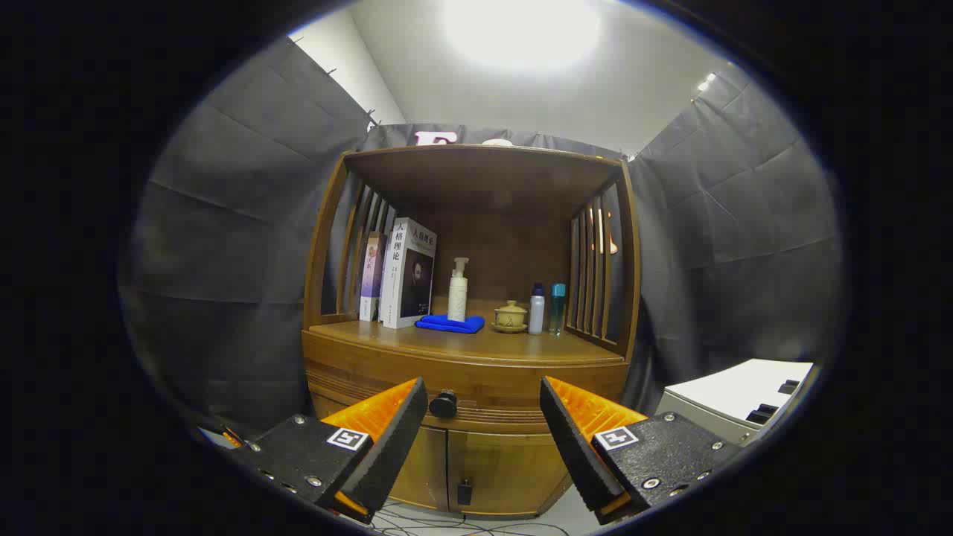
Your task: Pull open the drawer, take out the items inside it, and place them on the countertop above the cabinet.
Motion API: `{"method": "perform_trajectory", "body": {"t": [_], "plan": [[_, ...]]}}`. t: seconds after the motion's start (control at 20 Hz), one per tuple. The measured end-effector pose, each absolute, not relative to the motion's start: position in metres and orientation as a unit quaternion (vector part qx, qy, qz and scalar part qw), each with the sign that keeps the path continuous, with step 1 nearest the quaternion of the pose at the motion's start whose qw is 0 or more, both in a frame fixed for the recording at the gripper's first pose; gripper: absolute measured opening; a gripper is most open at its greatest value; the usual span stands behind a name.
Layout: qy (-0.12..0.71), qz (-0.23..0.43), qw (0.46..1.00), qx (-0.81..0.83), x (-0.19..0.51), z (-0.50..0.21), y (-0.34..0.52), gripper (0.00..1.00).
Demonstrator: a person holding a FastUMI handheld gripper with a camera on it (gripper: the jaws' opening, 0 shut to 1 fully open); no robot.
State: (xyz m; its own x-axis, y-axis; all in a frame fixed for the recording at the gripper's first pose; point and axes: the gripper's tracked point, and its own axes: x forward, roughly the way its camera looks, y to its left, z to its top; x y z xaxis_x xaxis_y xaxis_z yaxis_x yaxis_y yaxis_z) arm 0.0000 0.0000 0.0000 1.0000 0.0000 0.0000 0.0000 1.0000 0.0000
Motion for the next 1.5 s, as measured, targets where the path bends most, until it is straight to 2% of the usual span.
{"method": "perform_trajectory", "body": {"t": [0.95,1.3,1.5], "plan": [[0.001,0.0,1.0,0.01,0.005,-0.001,0.003,0.95],[0.027,-0.03,0.998,0.04,0.044,-0.009,0.0,0.95],[0.041,-0.019,0.997,0.062,0.076,-0.029,0.016,0.95]]}}
